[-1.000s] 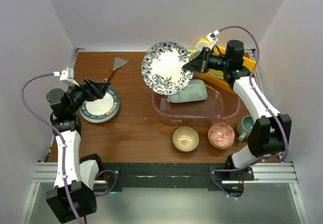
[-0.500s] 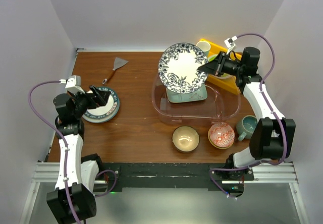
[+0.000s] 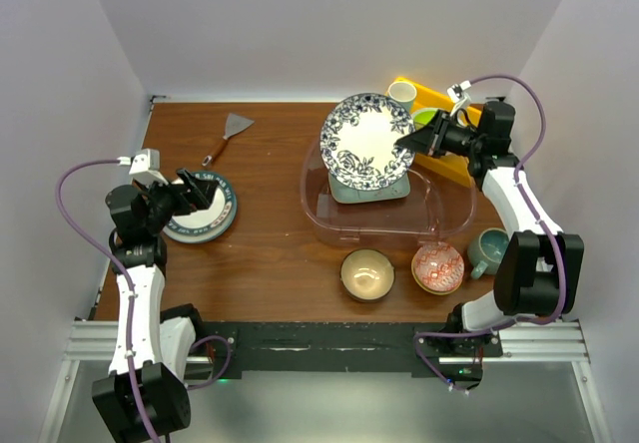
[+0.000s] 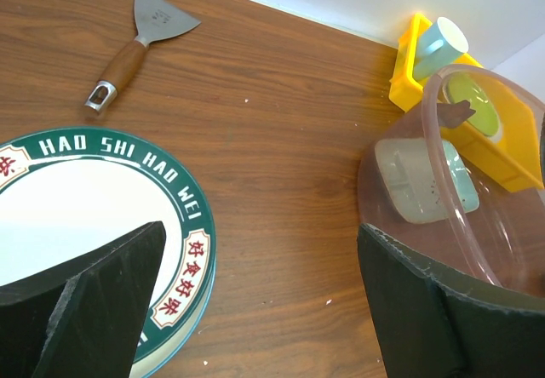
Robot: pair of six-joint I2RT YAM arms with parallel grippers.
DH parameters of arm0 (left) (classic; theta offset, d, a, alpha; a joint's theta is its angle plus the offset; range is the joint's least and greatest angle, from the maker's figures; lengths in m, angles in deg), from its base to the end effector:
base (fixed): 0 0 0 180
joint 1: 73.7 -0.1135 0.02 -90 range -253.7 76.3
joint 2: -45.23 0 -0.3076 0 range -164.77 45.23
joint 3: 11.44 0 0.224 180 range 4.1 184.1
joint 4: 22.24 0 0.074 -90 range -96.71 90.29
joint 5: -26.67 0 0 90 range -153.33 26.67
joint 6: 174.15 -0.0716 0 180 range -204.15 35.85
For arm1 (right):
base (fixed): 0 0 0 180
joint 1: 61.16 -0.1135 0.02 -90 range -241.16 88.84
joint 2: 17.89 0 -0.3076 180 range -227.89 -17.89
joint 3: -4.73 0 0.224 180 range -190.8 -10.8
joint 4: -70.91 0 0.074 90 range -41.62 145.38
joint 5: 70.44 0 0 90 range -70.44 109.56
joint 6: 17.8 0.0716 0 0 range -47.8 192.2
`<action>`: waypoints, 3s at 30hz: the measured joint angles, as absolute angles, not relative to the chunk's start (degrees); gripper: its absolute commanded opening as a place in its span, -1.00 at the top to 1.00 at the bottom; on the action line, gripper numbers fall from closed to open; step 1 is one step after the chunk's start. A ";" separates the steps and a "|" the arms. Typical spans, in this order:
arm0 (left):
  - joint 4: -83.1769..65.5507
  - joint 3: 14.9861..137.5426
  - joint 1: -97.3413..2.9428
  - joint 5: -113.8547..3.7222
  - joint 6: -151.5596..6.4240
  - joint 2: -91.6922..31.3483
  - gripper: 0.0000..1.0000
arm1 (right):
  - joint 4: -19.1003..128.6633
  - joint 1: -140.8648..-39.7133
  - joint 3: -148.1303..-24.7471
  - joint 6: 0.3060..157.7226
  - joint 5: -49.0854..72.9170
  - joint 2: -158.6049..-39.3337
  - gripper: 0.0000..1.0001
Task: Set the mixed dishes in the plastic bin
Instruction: Place the plate in the plastic bin.
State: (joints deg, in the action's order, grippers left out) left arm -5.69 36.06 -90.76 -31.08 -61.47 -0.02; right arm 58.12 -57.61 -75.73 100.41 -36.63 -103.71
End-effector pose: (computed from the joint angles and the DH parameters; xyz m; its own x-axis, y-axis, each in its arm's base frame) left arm 0.1619 0.0097 0.3075 -0.3128 -0.4371 -0.8433 0.1361 0.8580 -0.4952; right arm 0.3318 0.0390 0.3639 -0.6302 0.3026 -0.7150 -0.5171 0.5234 0.6773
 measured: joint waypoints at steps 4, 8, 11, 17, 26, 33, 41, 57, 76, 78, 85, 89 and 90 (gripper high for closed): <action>-5.69 36.04 -90.76 -31.08 -61.47 -0.02 -1.00 | 58.03 -57.50 -75.03 99.66 -36.47 -103.73 1.00; -5.69 36.06 -90.74 -31.08 -61.47 -0.20 -1.00 | 57.95 -57.37 -74.73 99.07 -36.28 -103.73 1.00; -5.69 36.04 -90.74 -31.08 -61.47 -0.30 -1.00 | 57.97 -57.35 -74.42 98.72 -35.91 -103.73 1.00; -5.74 36.06 -90.74 -31.08 -61.47 -0.35 -1.00 | 57.90 -57.33 -74.11 97.81 -35.34 -103.75 1.00; -5.74 36.04 -90.69 -31.08 -61.45 -0.63 -1.00 | 57.42 -57.33 -74.09 96.49 -34.81 -104.02 1.00; -5.74 36.06 -90.54 -31.08 -61.45 -0.68 -1.00 | 56.79 -57.28 -73.20 94.81 -31.91 -104.87 1.00; -5.76 36.06 -90.54 -31.08 -61.45 -0.68 -1.00 | 54.16 -57.24 -70.46 92.36 -26.55 -106.20 1.00; -5.74 36.06 -90.54 -31.08 -61.45 -0.83 -1.00 | 47.74 -60.30 -69.65 91.47 -15.60 -111.34 0.91; -5.74 36.06 -90.54 -31.10 -61.47 -1.00 -1.00 | 45.81 -60.74 -74.51 94.70 -13.35 -117.81 -0.02; -5.74 36.06 -90.54 -31.10 -61.47 -1.00 -1.00 | 45.46 -60.76 -75.10 94.44 -12.85 -118.07 -0.15; -5.74 36.06 -90.54 -31.21 -61.47 -1.00 -1.00 | 42.78 -61.02 -77.54 91.31 -9.87 -118.07 -0.41; -5.74 36.06 -90.54 -31.23 -61.47 -1.00 -1.00 | 41.07 -62.18 -78.51 89.19 -7.51 -118.07 -0.47; -5.74 36.06 -90.54 -31.23 -61.47 -1.00 -1.00 | 40.66 -62.59 -78.75 88.71 -6.90 -118.07 -0.49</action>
State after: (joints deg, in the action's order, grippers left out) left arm -5.74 36.06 -90.54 -31.23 -61.47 -1.00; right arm 40.66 -62.59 -78.75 88.71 -6.90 -118.07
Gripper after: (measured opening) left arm 0.997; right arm 0.725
